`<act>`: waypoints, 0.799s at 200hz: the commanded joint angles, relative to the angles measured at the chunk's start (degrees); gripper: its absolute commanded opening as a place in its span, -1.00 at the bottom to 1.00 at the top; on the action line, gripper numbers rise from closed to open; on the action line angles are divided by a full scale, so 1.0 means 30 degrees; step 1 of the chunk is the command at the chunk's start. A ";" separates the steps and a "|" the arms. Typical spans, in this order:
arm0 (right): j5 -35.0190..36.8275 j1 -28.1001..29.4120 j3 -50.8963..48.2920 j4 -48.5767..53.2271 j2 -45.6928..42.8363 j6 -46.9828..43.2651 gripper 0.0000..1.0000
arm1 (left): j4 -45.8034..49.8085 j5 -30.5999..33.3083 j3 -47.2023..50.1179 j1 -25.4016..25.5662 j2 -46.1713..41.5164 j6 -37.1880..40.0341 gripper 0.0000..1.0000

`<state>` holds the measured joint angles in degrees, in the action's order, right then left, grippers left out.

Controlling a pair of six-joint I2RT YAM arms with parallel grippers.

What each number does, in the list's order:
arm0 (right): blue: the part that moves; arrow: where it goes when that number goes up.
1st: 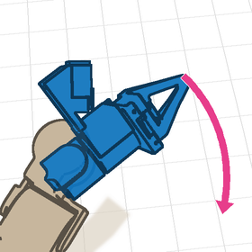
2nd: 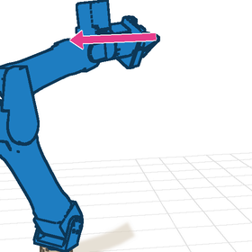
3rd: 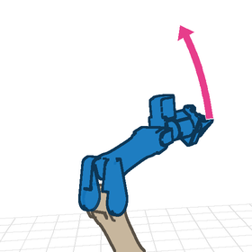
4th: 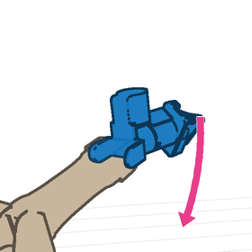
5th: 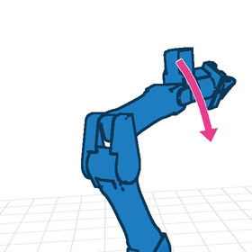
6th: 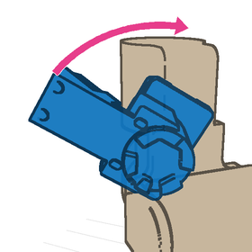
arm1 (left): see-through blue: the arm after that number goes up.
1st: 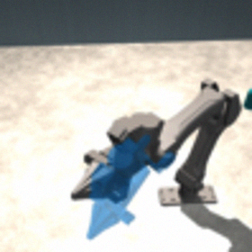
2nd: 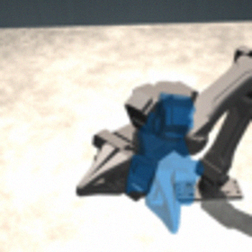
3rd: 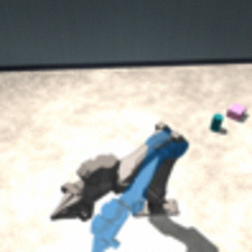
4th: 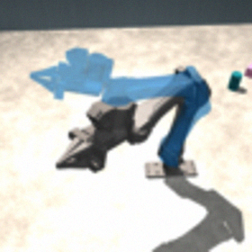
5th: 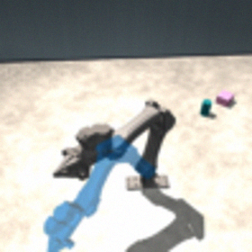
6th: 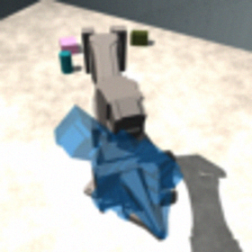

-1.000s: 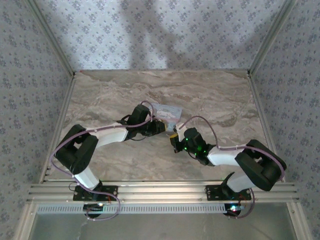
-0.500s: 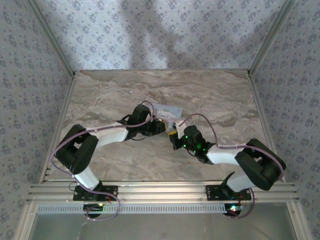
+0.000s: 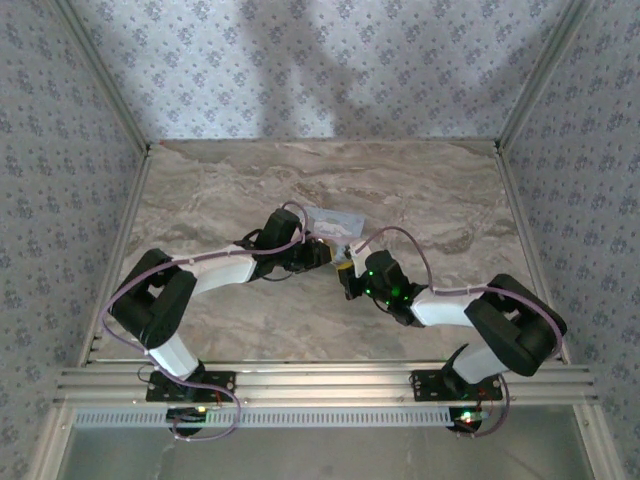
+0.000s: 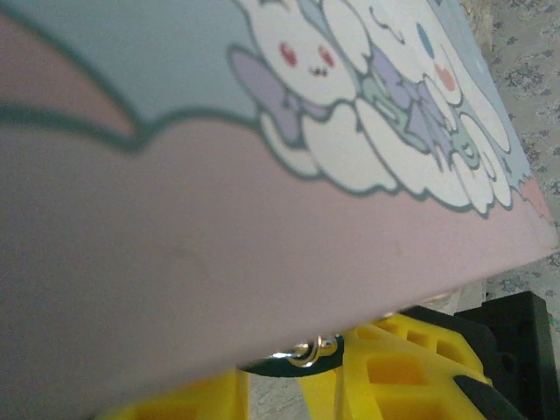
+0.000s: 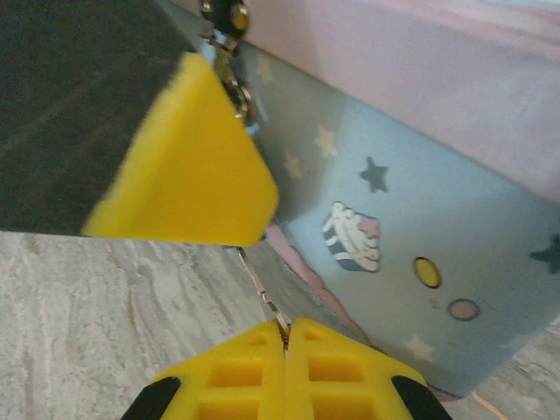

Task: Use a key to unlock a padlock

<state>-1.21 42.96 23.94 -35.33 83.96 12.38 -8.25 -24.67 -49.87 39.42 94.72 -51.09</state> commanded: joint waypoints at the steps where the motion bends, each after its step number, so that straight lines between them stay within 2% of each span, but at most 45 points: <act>1: 0.0870 -0.0142 0.0458 0.0314 0.0225 -0.0289 -1.00 | -0.0384 -0.0291 -0.0574 0.0189 0.0125 -0.0057 -0.51; 160: -0.0029 -0.0194 -0.0710 -0.0291 -0.0738 -0.0524 -1.00 | -0.0406 -0.0274 -0.0468 0.0176 0.0156 -0.0195 -0.51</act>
<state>-0.86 42.61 22.61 -35.53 83.26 11.94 -8.27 -24.67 -49.87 39.51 94.96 -51.11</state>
